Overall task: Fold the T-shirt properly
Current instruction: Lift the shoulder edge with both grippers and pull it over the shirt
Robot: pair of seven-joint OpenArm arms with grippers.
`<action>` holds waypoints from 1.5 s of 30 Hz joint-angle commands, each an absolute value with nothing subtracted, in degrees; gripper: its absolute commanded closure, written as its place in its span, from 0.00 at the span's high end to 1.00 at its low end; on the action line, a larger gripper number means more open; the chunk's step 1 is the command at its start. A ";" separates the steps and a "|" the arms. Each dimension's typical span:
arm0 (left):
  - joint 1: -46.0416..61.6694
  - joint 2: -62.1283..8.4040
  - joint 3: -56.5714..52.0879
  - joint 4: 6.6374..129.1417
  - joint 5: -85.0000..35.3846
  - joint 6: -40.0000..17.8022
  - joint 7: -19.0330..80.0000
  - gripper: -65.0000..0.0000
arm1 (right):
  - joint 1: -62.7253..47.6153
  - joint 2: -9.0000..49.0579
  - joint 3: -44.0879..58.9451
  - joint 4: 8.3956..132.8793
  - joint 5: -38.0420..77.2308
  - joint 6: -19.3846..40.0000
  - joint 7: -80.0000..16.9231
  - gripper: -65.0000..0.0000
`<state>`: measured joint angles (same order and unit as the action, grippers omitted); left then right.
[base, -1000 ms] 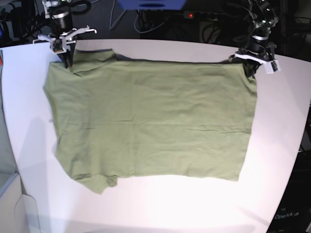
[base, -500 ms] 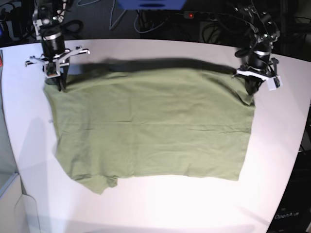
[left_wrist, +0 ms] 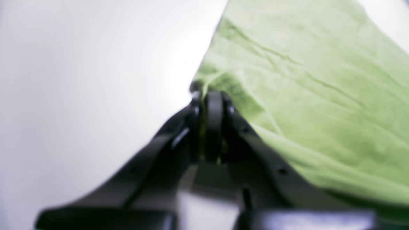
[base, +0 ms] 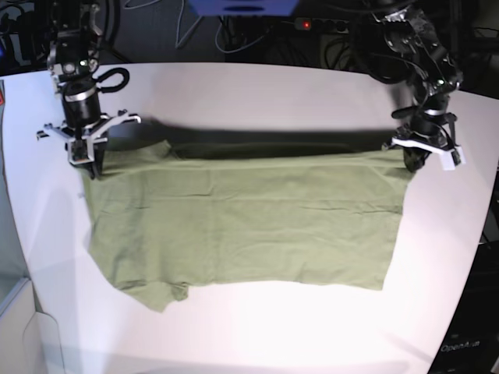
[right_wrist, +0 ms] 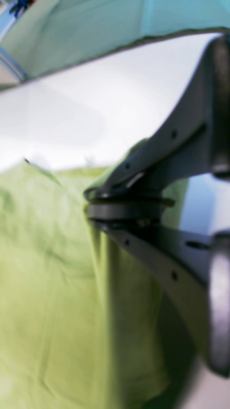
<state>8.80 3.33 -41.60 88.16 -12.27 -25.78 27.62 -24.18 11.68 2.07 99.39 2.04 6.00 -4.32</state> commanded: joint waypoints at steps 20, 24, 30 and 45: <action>-0.22 3.30 -48.40 97.27 -12.88 -25.98 44.35 0.02 | -9.63 11.82 2.33 94.64 2.15 10.86 -11.65 0.01; -1.63 3.30 -48.22 97.10 -12.79 -25.98 46.73 0.02 | -9.10 11.82 2.33 93.14 2.15 10.86 -11.38 0.01; -4.79 2.95 -48.13 95.78 -12.79 -22.02 49.36 0.02 | -8.92 11.82 -0.31 93.23 2.15 10.95 -11.38 0.01; -5.58 -4.26 -30.55 95.43 -12.79 -3.74 49.10 0.02 | -7.87 11.91 -1.80 93.23 2.15 10.95 -11.38 0.00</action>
